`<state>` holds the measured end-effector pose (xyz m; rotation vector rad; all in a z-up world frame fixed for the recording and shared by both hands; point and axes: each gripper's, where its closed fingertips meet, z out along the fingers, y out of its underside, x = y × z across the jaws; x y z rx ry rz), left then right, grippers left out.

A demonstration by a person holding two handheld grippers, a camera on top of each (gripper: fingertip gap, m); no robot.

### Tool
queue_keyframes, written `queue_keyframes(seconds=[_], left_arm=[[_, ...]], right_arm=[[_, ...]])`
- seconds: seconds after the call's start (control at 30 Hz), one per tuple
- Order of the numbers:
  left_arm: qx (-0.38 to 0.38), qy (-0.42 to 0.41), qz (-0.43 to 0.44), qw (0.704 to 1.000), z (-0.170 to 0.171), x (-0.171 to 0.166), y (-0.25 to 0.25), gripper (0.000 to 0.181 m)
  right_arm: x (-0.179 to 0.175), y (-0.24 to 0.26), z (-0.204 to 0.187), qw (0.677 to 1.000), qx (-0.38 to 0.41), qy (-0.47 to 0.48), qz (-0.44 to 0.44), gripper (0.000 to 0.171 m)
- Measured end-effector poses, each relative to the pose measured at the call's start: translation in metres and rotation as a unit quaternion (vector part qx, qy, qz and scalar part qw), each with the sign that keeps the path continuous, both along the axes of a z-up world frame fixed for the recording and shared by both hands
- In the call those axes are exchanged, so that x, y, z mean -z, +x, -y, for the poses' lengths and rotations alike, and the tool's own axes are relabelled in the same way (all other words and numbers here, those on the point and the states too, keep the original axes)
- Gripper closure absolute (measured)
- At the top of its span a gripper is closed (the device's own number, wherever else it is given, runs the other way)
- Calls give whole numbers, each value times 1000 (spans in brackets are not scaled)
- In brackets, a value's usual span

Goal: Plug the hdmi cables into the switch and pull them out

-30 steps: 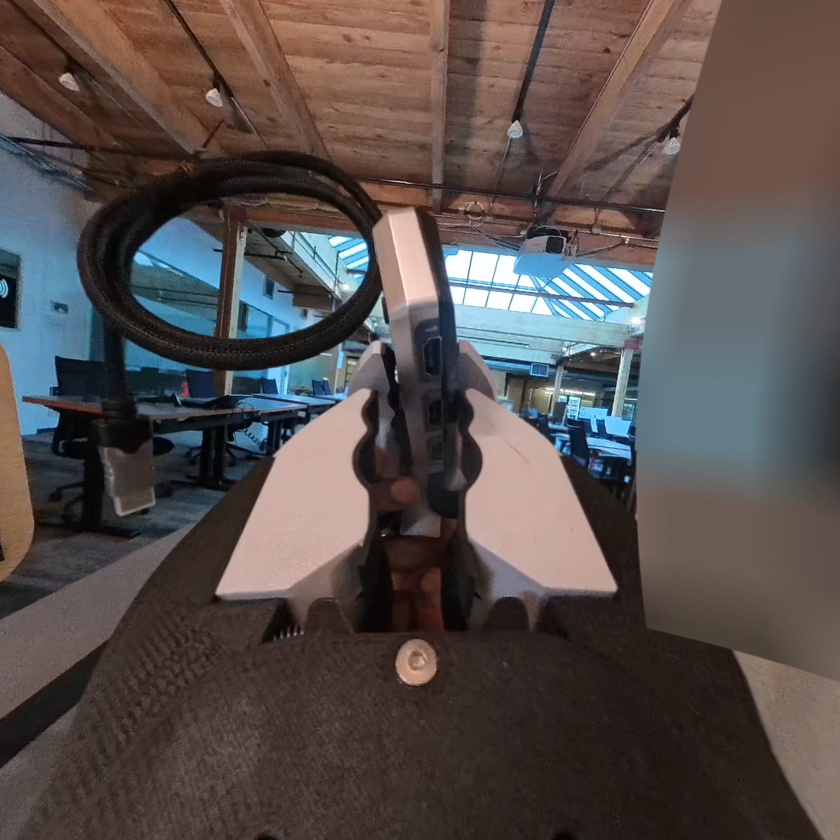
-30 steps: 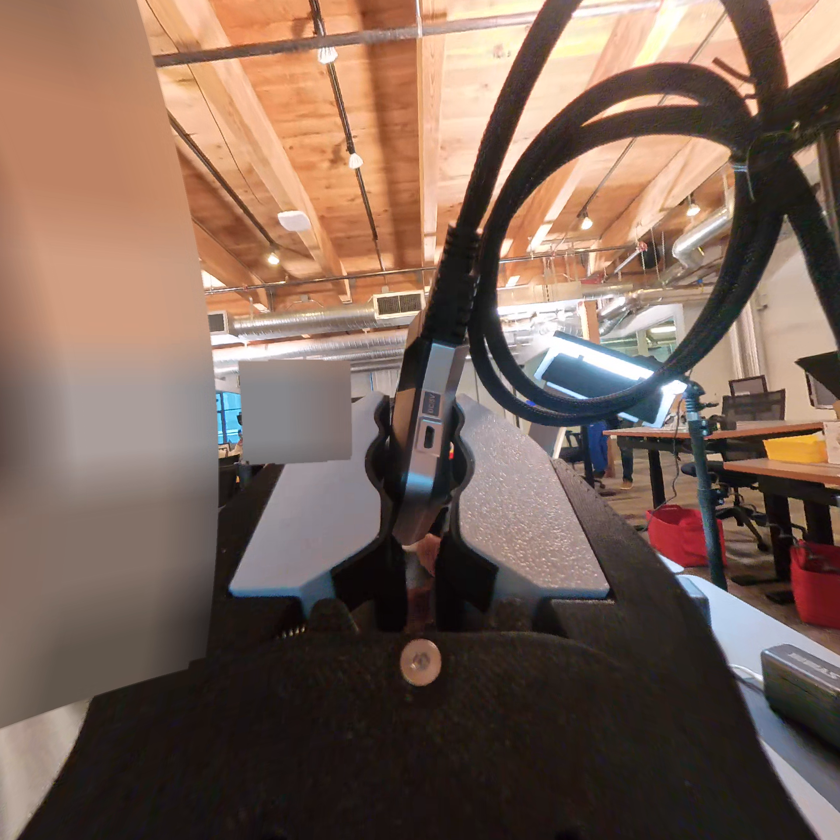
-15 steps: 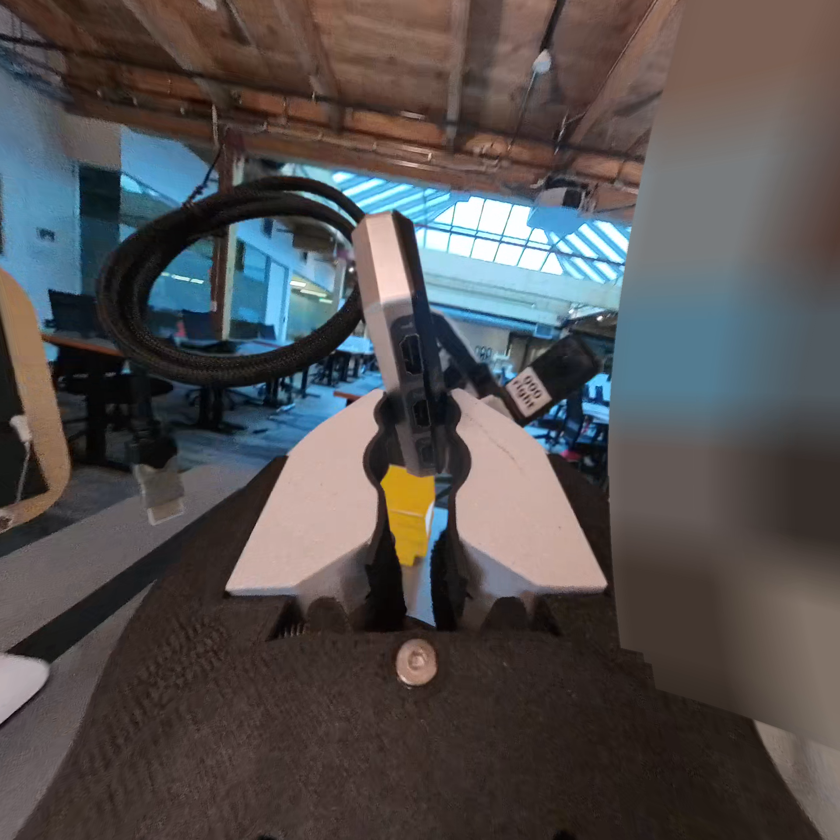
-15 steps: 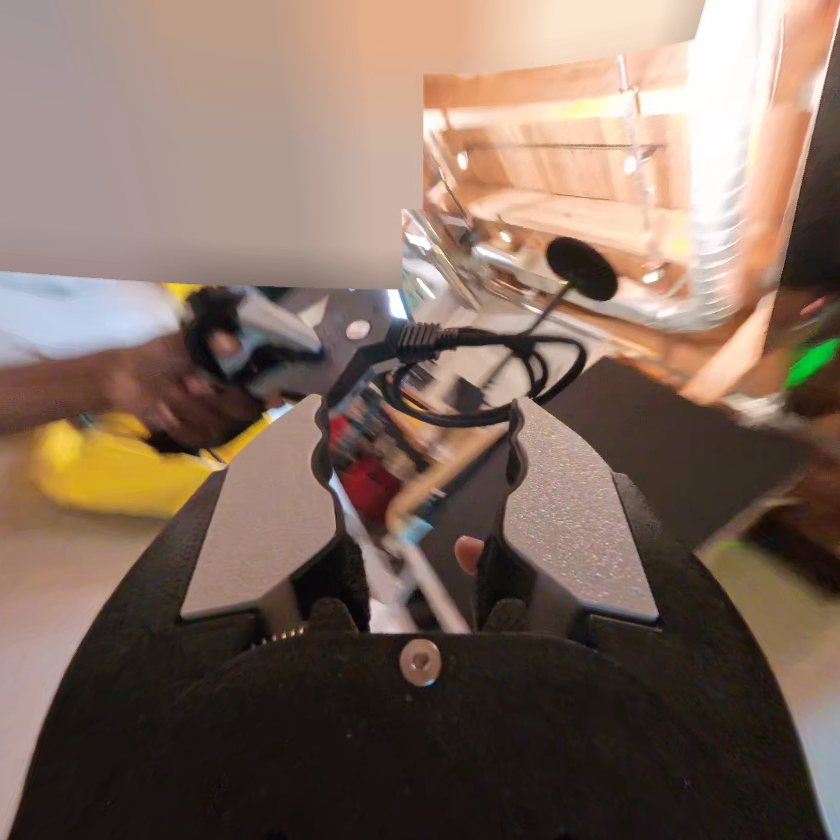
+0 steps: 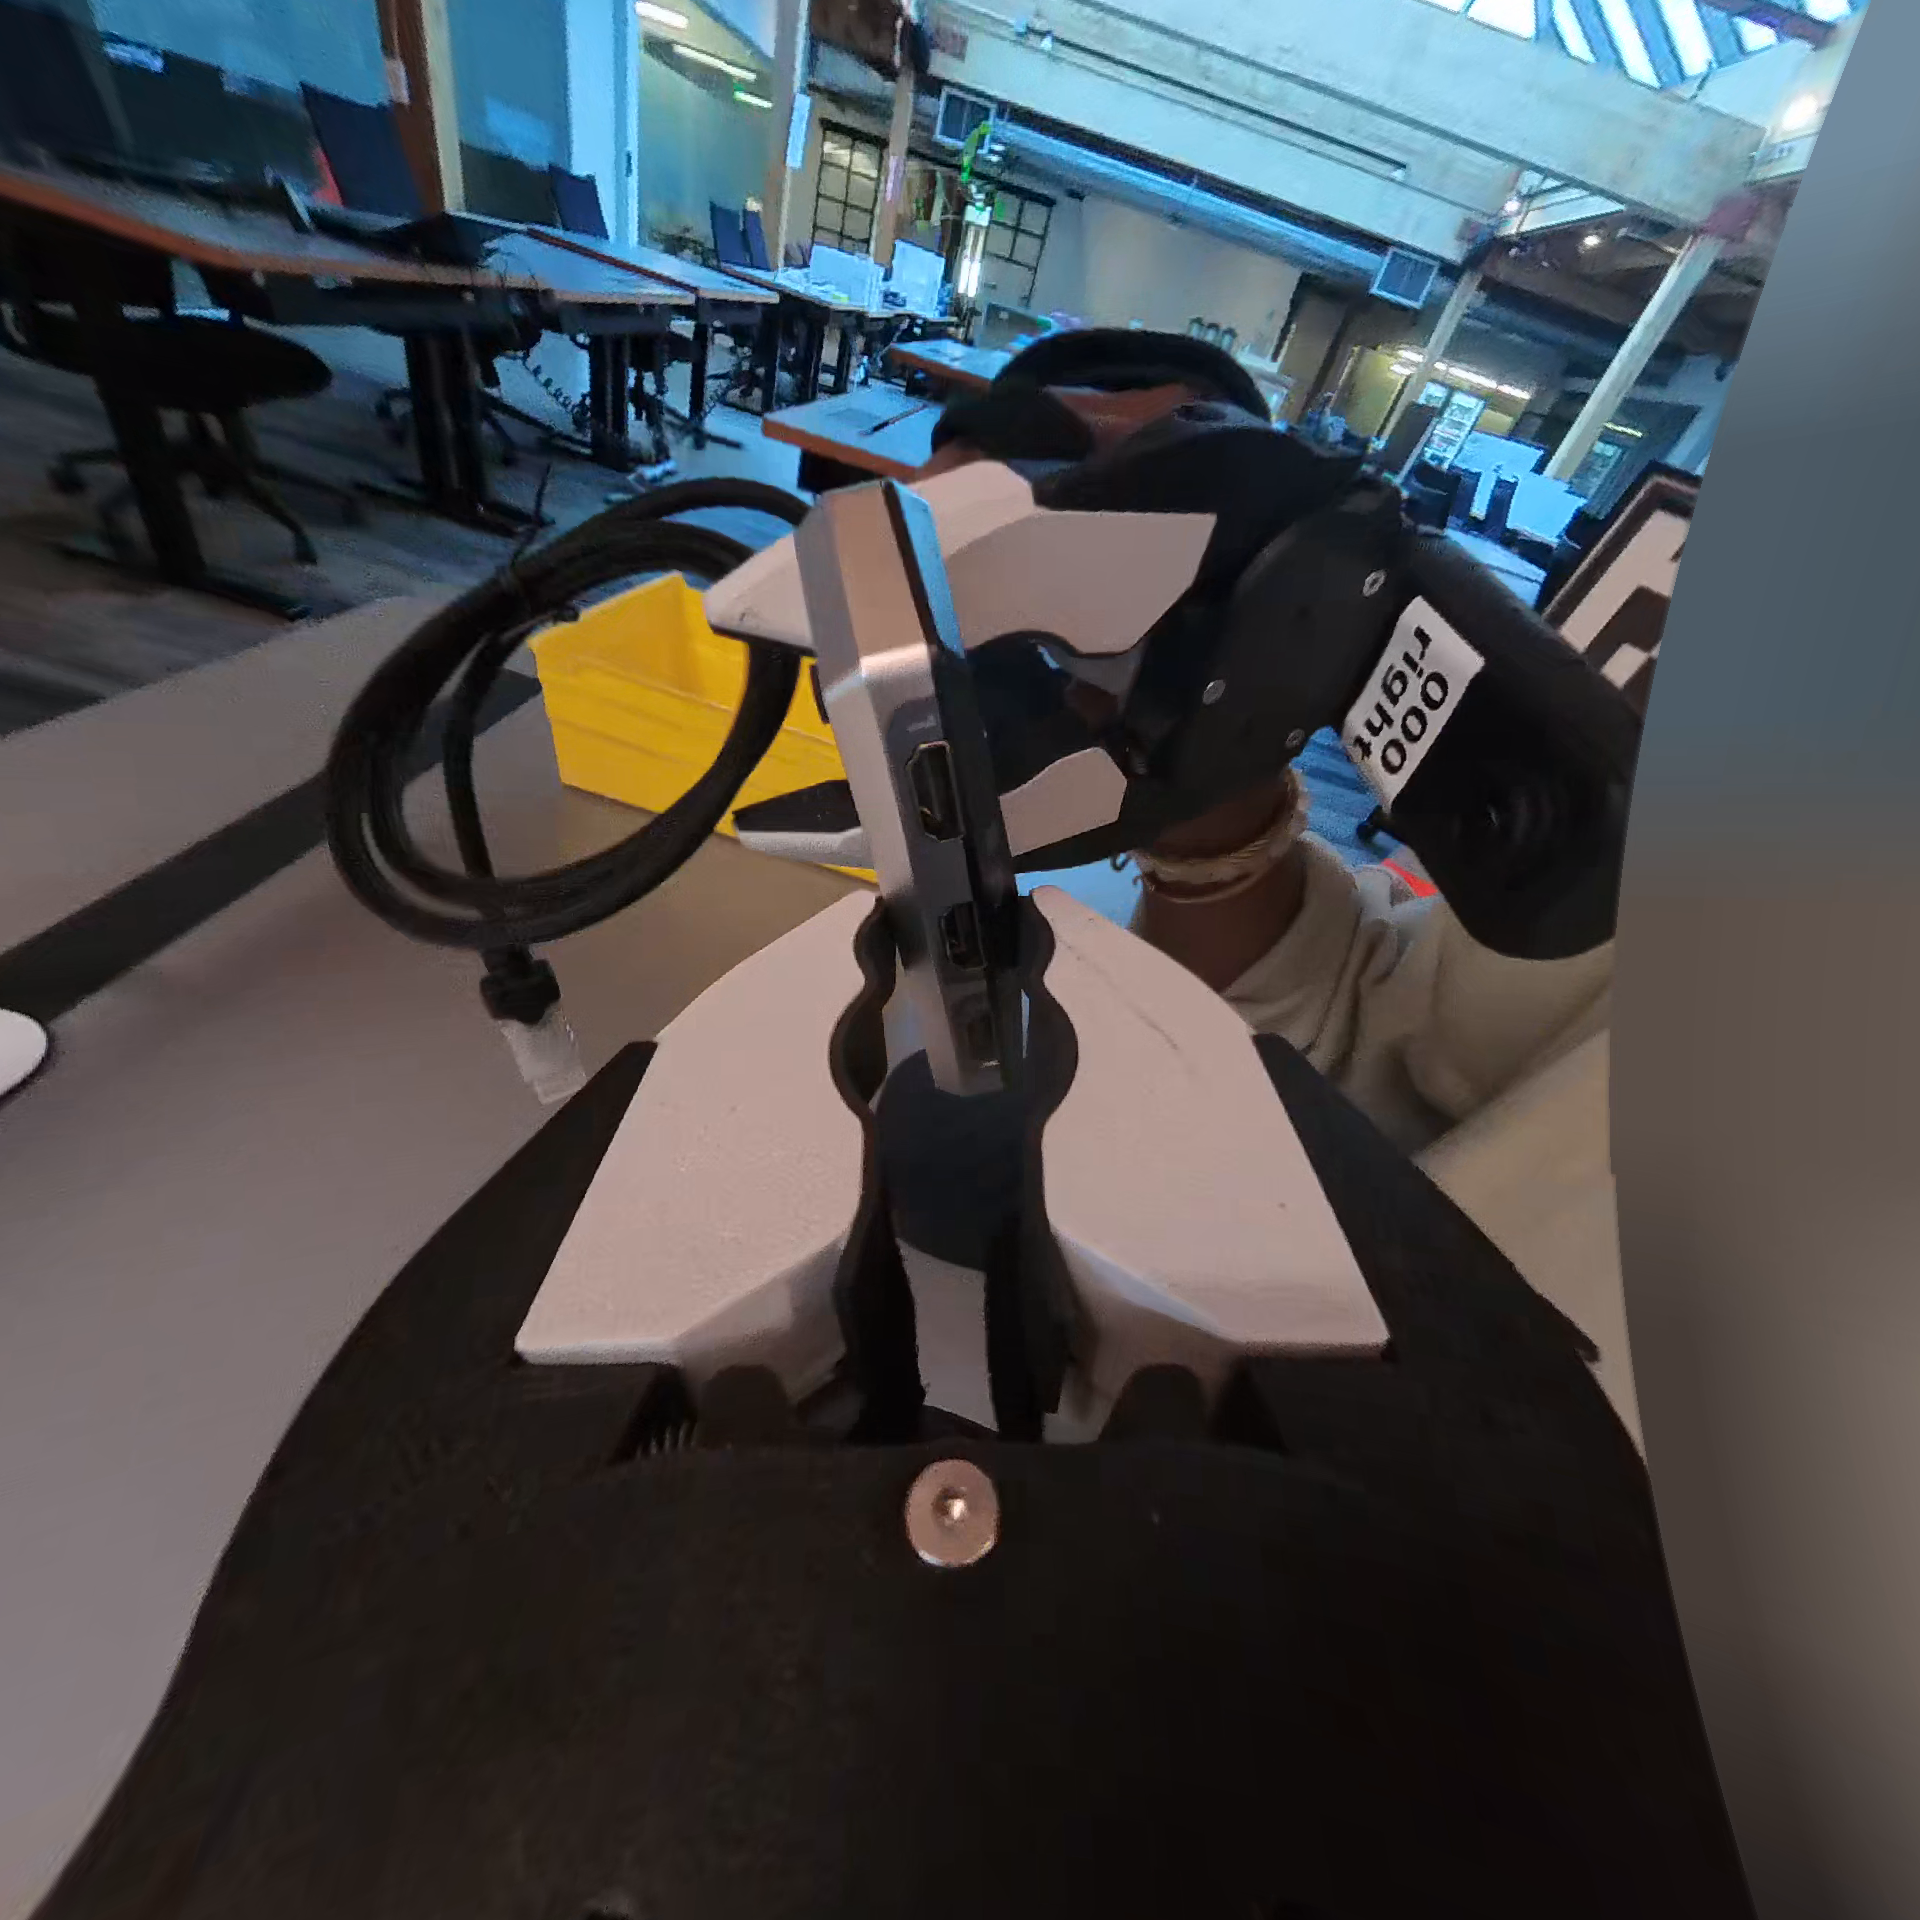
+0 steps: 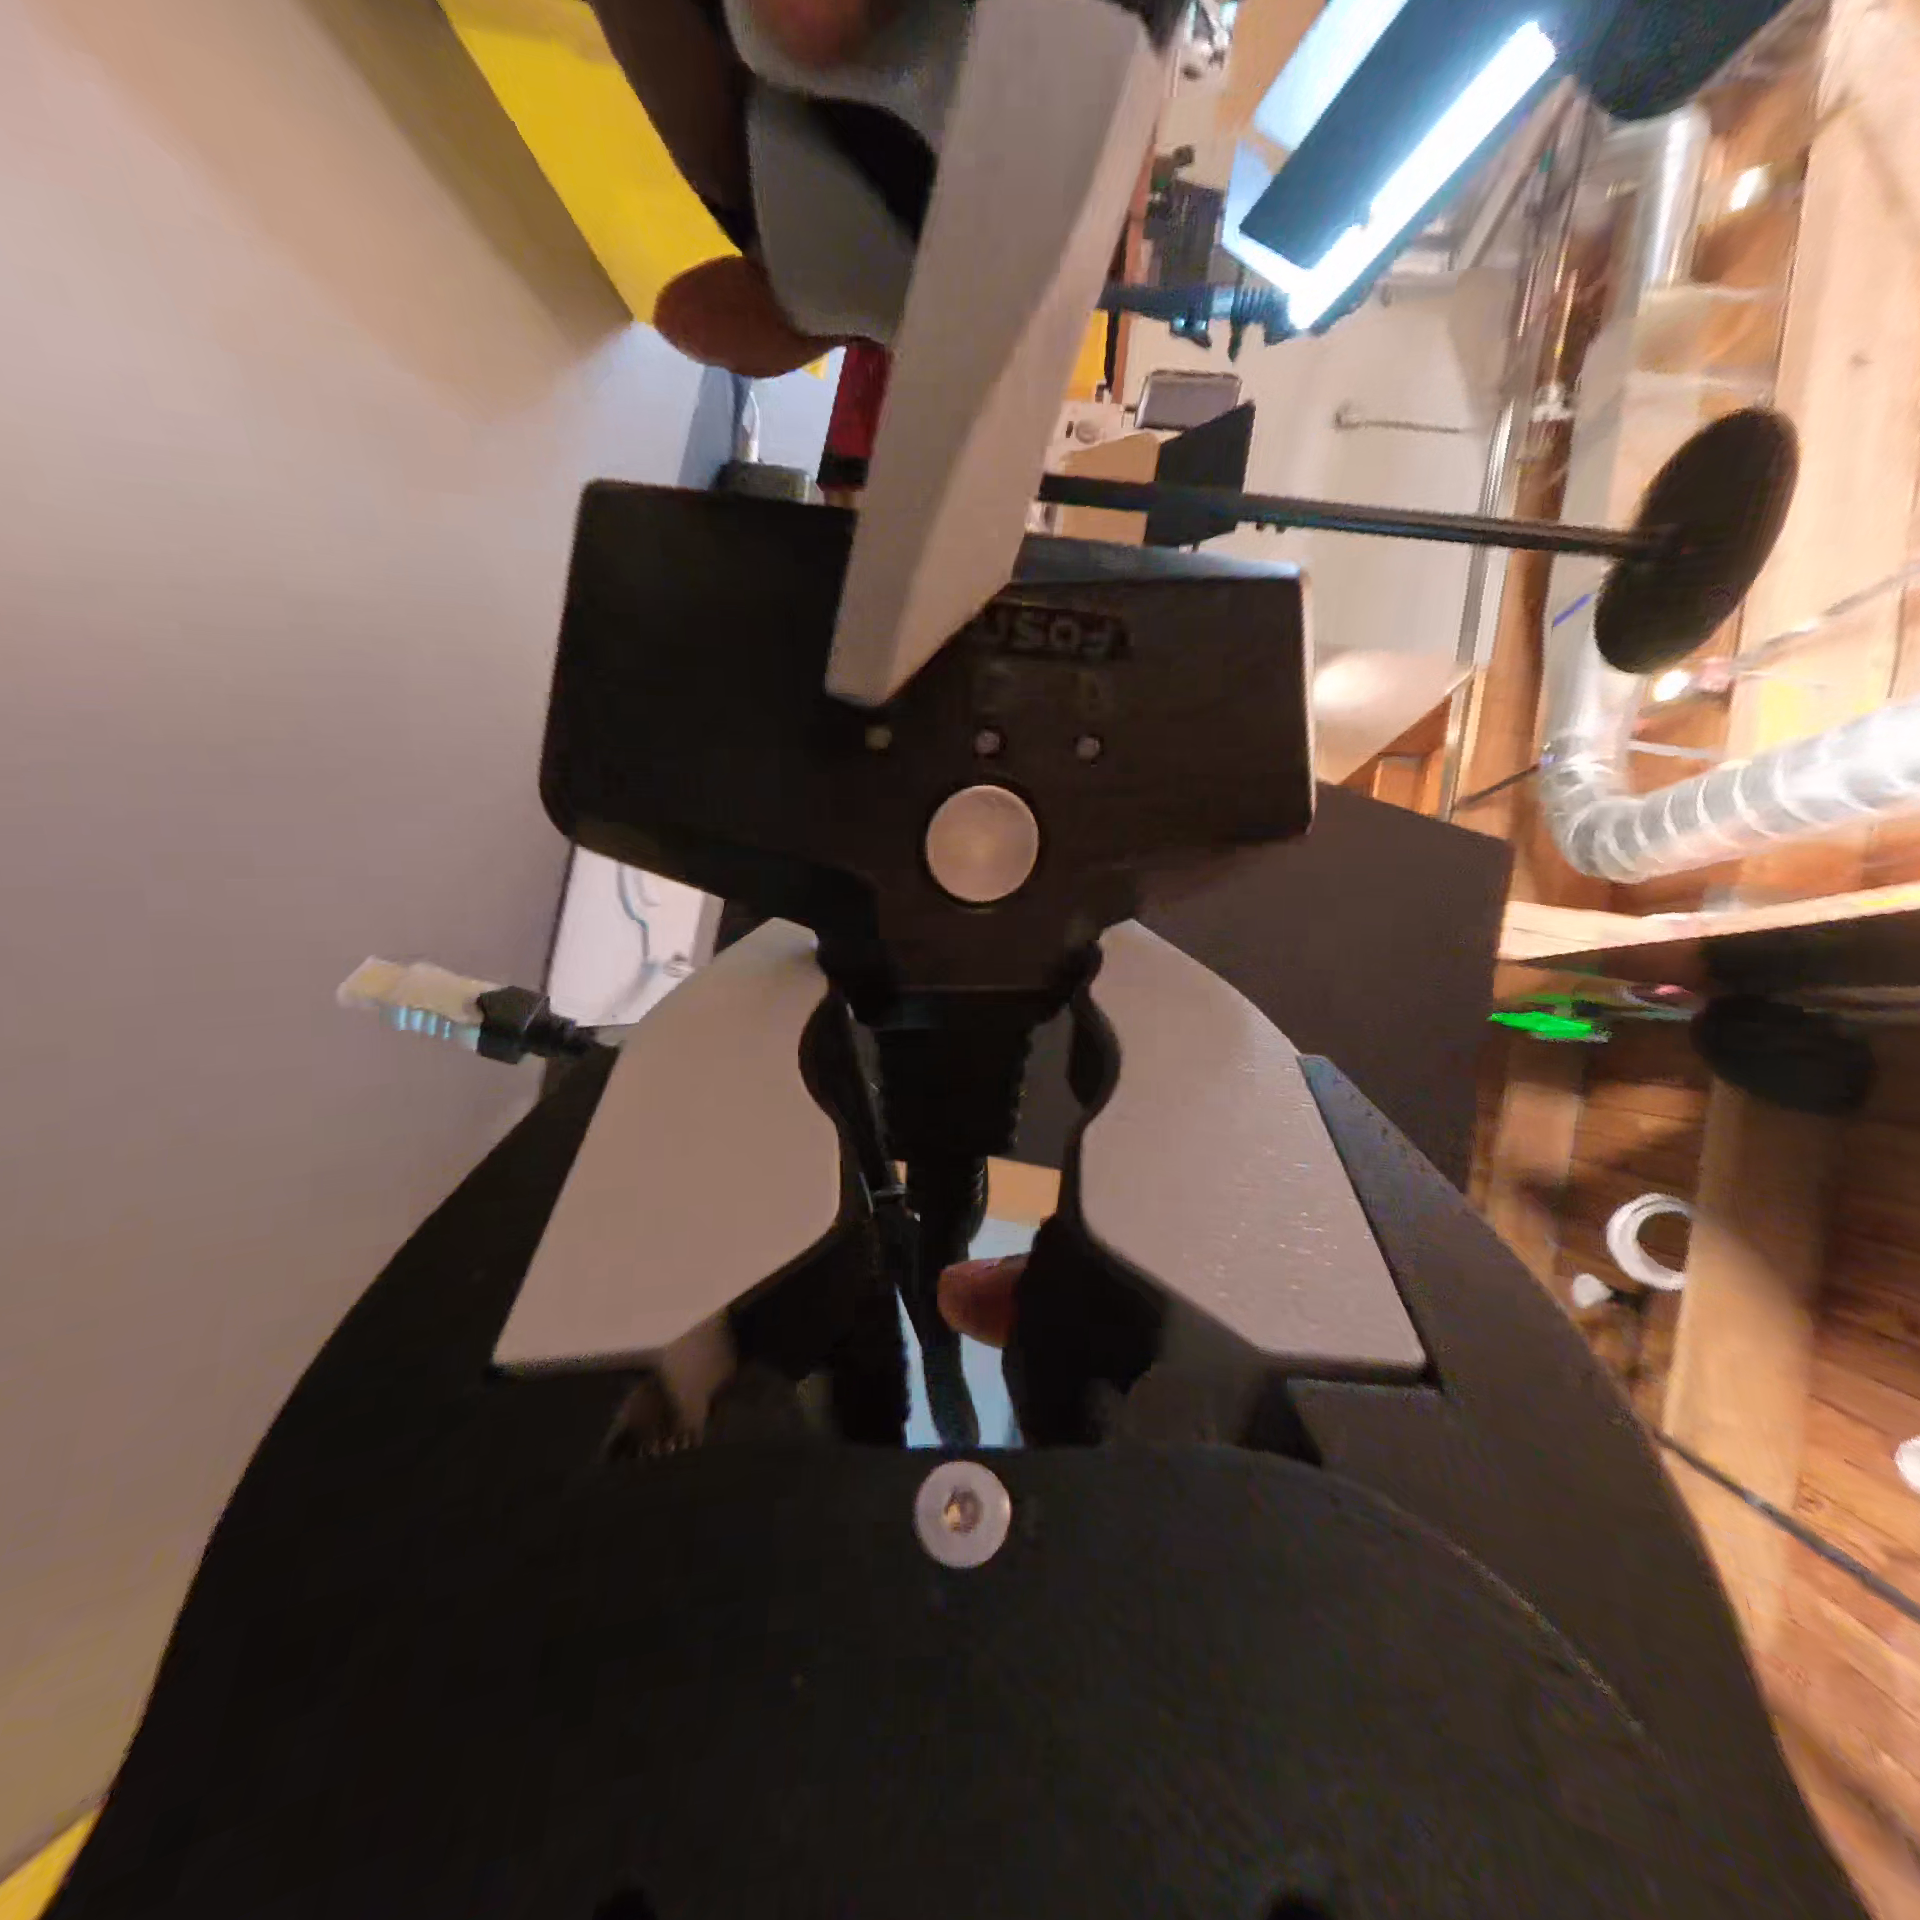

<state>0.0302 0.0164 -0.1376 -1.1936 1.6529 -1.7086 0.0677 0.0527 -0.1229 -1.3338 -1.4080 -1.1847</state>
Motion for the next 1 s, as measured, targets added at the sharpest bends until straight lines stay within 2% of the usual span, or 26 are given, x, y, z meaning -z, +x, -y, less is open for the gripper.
queue_keyframes(seconds=[0.1, 0.2, 0.4, 0.5, 0.63, 1.0], left_arm=[[22, -7, 13, 1000, 16, 5, -7, 155], [2, 9, 87, 996, 20, -2, -23, 138], [-201, 86, 204, 954, -28, 9, -56, 131], [-248, 46, 200, 947, -47, 27, -66, 131], [-264, -22, 197, 944, -57, 46, -72, 131], [-276, -57, 183, 942, -68, 76, -74, 131]], right_arm=[[19, -3, 15, 994, -30, -36, -99, 132], [34, 7, 34, 981, -48, -70, -172, 134], [80, 46, 71, 956, 8, -192, -221, 135], [107, 55, 84, 939, 30, -256, -228, 134], [130, 62, 93, 920, 42, -283, -266, 135], [211, 62, 117, 869, 122, -415, -242, 134]])
